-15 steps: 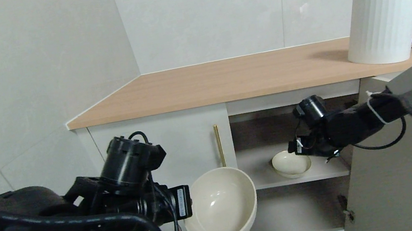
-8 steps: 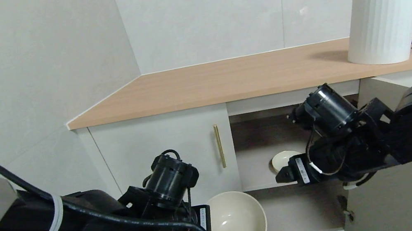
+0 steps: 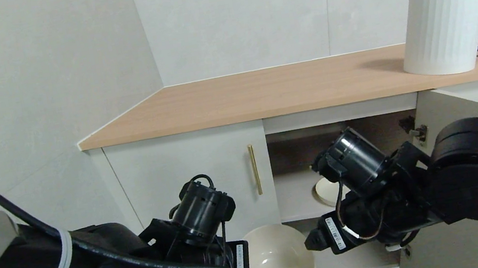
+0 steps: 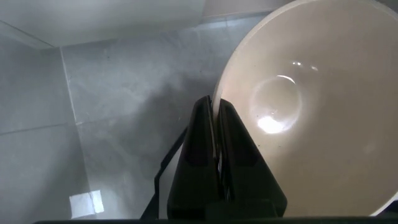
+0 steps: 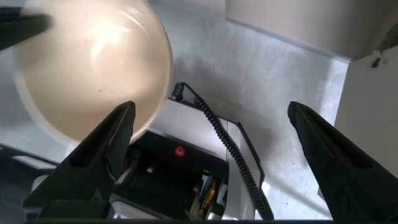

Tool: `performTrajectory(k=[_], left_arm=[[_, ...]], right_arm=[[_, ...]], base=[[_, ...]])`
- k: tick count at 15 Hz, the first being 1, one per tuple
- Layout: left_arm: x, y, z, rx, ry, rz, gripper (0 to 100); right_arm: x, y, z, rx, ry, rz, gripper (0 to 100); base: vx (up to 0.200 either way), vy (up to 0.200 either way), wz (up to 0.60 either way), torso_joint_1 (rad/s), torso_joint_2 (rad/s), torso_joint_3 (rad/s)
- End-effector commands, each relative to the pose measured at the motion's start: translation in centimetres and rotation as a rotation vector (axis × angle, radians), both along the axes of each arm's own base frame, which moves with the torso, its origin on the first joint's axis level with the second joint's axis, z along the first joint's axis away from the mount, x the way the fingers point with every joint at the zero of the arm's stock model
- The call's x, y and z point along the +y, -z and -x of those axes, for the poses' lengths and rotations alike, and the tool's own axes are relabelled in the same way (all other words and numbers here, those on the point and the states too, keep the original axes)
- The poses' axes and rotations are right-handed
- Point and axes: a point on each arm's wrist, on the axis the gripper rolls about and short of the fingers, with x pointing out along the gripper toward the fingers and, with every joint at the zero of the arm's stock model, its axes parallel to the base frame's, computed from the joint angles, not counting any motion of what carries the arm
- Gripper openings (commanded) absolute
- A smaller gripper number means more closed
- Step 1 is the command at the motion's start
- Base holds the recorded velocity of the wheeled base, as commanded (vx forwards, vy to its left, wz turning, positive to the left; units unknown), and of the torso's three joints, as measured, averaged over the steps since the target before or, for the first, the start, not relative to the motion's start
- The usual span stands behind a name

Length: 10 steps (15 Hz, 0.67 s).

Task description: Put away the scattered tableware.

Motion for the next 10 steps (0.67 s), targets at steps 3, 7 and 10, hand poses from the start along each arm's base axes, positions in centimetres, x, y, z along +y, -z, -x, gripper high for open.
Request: performTrajectory(k=[3, 7, 10], left_arm=[[-0.2, -1.0, 0.6, -0.025, 0.017, 0.021, 0], [-0.2, -0.9, 0.7, -0.023, 0.020, 0.019, 0], [-0.3, -0.6, 0.6, -0.014, 0.022, 0.012, 0]], right_arm=[[1.4, 3.0, -1.2, 0.033, 0.005, 0.031, 100], [1.9, 4.0, -1.7, 0.026, 0.020, 0.033, 100], [1.8, 3.4, -1.6, 0.012, 0.025, 0.018, 0]], base=[[0.000, 0.000, 0.00, 0.000, 0.00, 0.000], [0.000, 0.000, 0.00, 0.000, 0.00, 0.000], [0.000, 0.000, 0.00, 0.000, 0.00, 0.000]])
